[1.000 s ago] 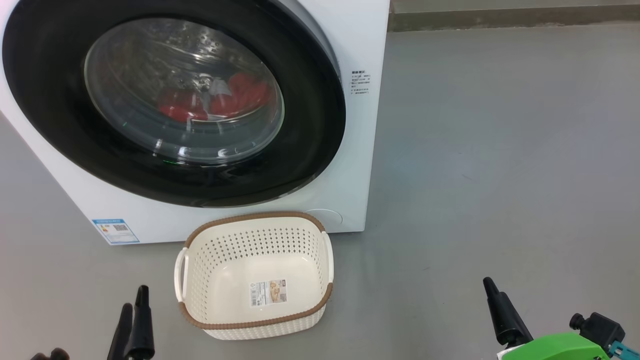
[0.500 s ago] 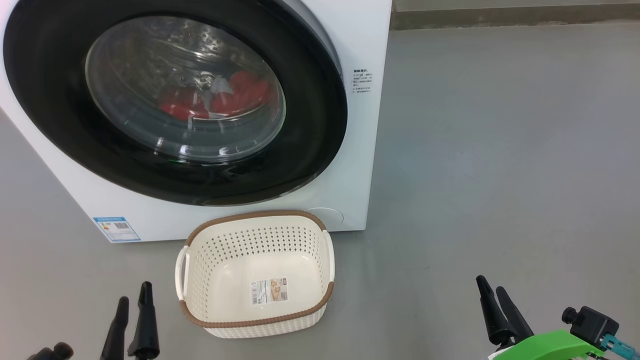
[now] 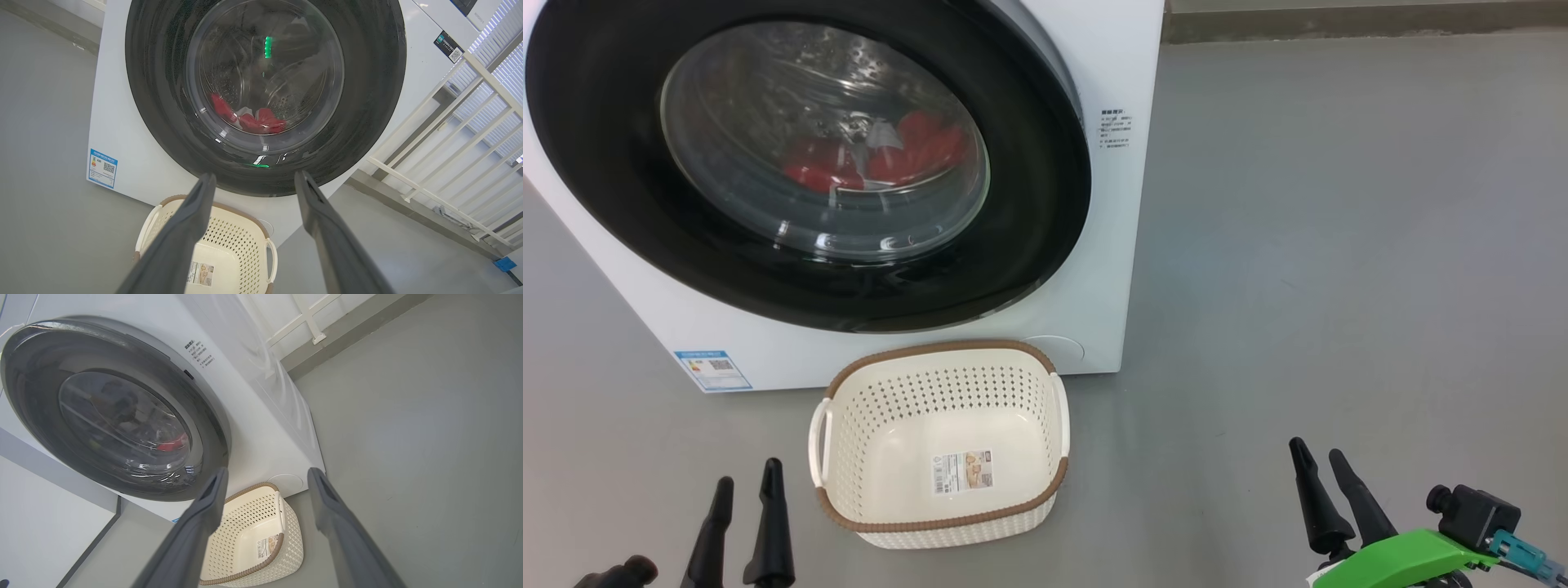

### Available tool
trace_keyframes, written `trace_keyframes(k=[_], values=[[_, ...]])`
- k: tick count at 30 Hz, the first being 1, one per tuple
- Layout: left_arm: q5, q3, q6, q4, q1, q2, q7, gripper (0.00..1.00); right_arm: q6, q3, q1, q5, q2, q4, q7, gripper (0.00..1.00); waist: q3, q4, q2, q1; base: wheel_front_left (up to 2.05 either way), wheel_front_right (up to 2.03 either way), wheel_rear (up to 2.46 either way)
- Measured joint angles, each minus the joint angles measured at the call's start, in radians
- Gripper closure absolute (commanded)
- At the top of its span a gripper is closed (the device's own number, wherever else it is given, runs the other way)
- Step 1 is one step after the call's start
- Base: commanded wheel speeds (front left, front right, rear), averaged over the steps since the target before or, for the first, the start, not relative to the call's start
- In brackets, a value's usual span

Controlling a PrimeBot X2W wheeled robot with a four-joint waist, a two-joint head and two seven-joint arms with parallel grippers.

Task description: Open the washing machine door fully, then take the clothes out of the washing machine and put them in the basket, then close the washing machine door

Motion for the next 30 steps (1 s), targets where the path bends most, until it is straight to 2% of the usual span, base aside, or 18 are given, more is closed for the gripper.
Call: trace_keyframes(k=[30], values=[[0.369, -0.015, 0.0, -0.055, 0.02, 0.008, -0.088, 0.0, 0.0, -0.016, 0.003, -0.351, 0.002, -0.024, -0.087, 0.0, 0.004, 0.005, -0.0001, 0.0, 0.0, 0.0, 0.0]])
